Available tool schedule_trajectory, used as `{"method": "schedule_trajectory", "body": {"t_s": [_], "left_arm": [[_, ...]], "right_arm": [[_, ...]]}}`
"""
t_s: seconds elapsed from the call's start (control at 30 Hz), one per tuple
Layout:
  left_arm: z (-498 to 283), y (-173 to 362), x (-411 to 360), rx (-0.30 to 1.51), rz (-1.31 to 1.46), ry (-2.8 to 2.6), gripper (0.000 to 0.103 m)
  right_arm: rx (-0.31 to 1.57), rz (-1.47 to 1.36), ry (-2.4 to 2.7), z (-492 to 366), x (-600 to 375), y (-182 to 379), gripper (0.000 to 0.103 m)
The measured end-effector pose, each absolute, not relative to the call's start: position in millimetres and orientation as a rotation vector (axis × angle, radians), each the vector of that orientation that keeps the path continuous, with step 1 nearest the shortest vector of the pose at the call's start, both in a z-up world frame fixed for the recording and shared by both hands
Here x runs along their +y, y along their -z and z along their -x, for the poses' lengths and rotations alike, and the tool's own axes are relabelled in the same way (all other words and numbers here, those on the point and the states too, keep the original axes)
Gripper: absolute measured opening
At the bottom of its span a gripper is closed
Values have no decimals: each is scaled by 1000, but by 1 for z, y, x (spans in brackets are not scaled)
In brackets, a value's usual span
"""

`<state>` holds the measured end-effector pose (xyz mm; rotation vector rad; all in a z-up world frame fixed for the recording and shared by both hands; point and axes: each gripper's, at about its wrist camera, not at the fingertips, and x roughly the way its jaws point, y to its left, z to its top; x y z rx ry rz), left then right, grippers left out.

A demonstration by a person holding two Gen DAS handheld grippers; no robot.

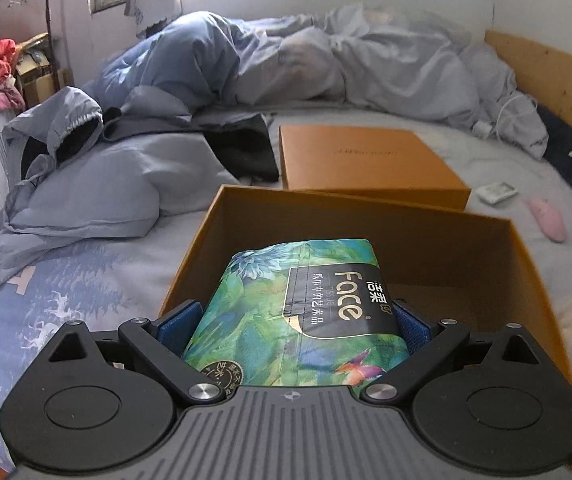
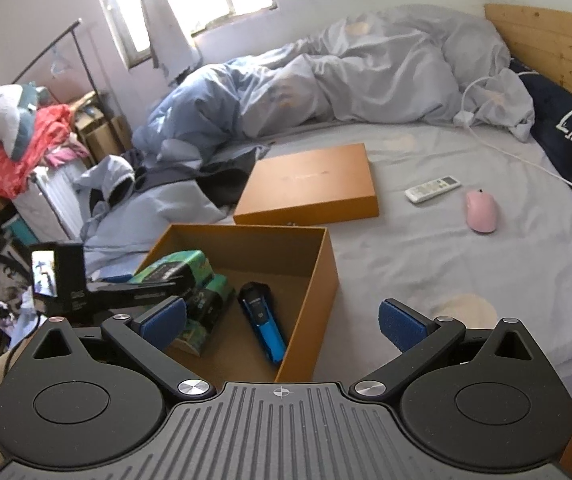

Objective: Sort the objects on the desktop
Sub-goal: 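Lower the tissue pack into the box and open the left gripper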

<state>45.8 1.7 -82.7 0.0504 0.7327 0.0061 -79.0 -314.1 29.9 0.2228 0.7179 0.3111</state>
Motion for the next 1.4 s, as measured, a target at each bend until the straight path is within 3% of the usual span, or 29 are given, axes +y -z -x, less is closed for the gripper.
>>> {"method": "schedule_trajectory", "body": {"t_s": [0.57,0.63,0.9,1.4], "left_arm": [[-83,101,-3,814,-161,-56,98],[-82,101,-3,803,-179,-60,95],[-84,95,-5,795,-197,-53,98],[-34,48,-6,633,-96,73,102]], "right_arm": [[744,-190,-312,77,-304,-28,103],[747,-187,-314,77,-303,-28,103],[742,-177,-329,75,-299,-32,103],[737,-179,-352,72,-298,-31,103]]}}
